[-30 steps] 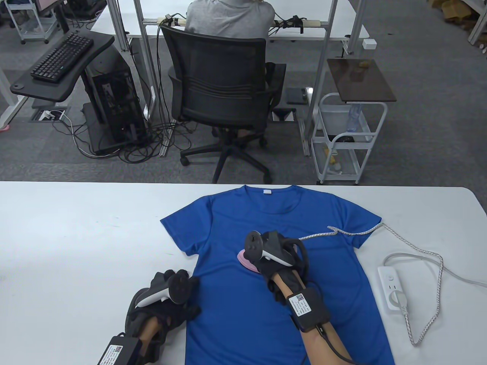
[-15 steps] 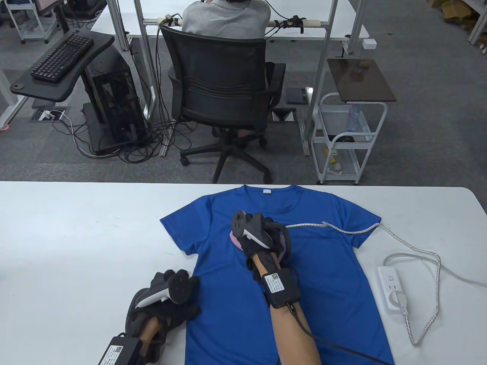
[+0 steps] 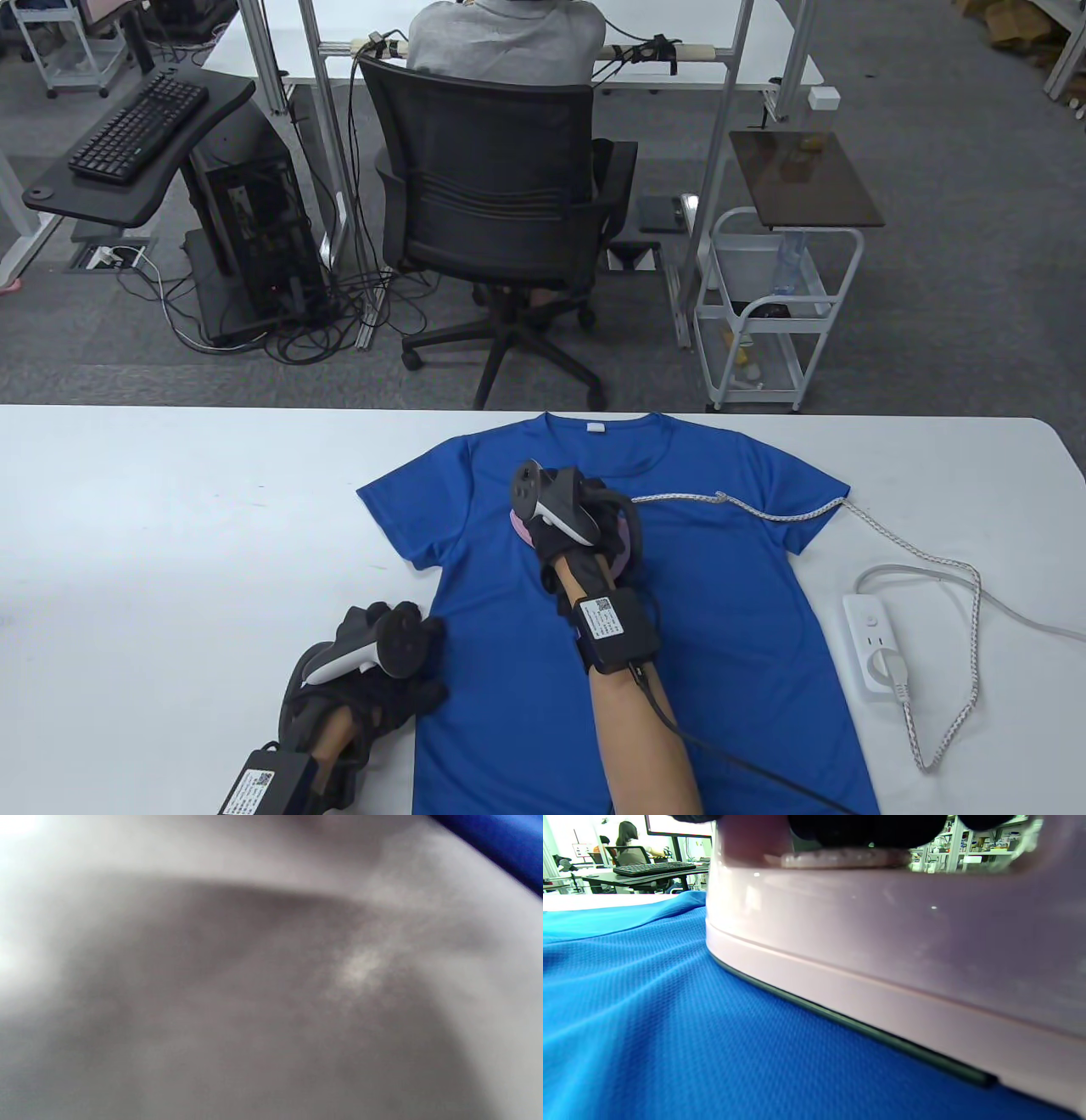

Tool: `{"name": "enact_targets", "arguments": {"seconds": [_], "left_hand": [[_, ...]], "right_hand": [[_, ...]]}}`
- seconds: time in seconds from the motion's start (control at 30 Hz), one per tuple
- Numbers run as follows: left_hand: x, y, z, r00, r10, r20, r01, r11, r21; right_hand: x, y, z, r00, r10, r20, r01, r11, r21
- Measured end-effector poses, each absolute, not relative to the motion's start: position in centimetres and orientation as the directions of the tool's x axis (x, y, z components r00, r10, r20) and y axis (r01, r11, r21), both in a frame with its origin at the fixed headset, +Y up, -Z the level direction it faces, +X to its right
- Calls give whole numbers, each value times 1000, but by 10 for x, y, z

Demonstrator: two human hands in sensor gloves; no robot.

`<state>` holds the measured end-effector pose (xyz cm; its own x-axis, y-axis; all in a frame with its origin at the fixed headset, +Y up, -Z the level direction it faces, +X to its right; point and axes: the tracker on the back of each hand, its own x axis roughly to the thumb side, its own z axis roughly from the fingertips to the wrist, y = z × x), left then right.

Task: Iron t-shirt with electric iron on table

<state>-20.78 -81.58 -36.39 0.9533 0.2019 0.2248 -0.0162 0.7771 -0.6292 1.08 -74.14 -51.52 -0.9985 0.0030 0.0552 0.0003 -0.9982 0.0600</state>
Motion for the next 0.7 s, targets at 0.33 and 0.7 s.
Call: {"name": "enact_targets", "arguments": {"seconds": [0.33, 0.7], "left_hand": [[-208, -816, -364, 953, 203, 226, -17, 779, -627], [-208, -816, -364, 953, 204, 226, -18, 778, -628]], "right_hand": [[8, -741, -479, -966, -5, 258, 20, -998, 56], [3, -740, -462, -919, 16, 395, 19, -996, 85]]}}
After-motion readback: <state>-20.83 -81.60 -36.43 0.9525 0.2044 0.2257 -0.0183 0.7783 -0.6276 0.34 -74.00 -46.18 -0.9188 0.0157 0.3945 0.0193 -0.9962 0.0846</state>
